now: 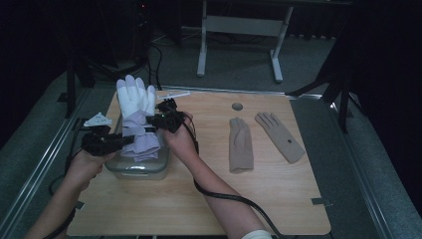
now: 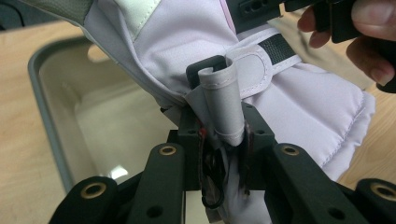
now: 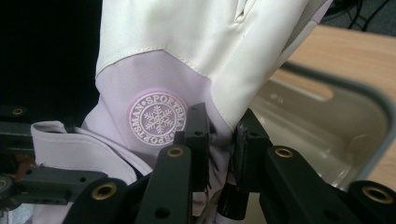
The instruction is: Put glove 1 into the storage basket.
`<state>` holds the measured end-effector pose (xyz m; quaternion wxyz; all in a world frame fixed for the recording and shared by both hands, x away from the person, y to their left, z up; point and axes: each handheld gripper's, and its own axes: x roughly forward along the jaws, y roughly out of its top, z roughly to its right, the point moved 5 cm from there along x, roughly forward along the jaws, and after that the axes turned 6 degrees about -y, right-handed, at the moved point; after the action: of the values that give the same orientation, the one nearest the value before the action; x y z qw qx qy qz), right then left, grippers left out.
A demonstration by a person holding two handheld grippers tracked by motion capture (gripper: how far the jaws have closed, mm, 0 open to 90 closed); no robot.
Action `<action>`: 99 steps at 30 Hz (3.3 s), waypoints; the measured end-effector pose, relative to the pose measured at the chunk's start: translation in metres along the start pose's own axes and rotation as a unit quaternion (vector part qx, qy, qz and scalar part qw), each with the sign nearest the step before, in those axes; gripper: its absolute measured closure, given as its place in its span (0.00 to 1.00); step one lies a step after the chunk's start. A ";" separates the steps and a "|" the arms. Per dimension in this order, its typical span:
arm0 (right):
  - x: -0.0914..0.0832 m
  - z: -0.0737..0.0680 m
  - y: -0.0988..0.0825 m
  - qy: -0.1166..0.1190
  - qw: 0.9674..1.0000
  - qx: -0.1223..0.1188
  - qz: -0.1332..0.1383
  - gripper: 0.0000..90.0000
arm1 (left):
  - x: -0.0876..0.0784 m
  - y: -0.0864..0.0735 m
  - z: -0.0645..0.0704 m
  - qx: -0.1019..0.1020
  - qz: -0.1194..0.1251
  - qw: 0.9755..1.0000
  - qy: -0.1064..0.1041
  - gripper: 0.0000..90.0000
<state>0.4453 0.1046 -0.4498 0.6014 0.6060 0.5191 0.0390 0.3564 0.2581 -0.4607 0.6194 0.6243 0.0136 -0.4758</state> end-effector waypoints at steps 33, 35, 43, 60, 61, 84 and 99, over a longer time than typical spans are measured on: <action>0.044 0.020 -0.064 -0.025 0.992 0.029 -0.124 0.82 | 0.027 -0.017 0.005 -0.018 -0.016 0.999 0.036 0.60; 0.044 0.018 -0.063 -0.024 0.992 0.021 -0.120 0.75 | 0.033 -0.016 0.006 -0.010 -0.028 0.998 0.048 0.61; 0.020 0.023 -0.048 -0.005 0.997 -0.011 -0.073 0.40 | 0.052 -0.018 0.008 -0.012 -0.046 0.998 0.051 0.65; -0.044 0.068 -0.068 0.005 0.999 -0.023 -0.040 0.22 | 0.101 -0.006 0.011 0.049 -0.168 0.980 0.093 0.99; -0.046 0.070 -0.070 0.005 0.999 -0.020 -0.040 0.22 | 0.104 -0.005 0.011 0.055 -0.177 0.978 0.092 0.99; -0.090 0.103 -0.081 -0.023 0.999 -0.022 -0.019 0.23 | 0.065 0.011 0.039 0.002 -0.015 0.999 0.029 0.75; -0.126 0.142 -0.095 -0.046 0.999 -0.007 0.002 0.21 | 0.077 0.026 0.100 0.035 0.067 0.997 -0.036 0.11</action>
<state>0.4275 -0.1033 -0.4894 0.6290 0.6040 0.4893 0.0160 0.3566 0.1297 -0.4664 0.6276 0.6276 -0.0668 -0.4558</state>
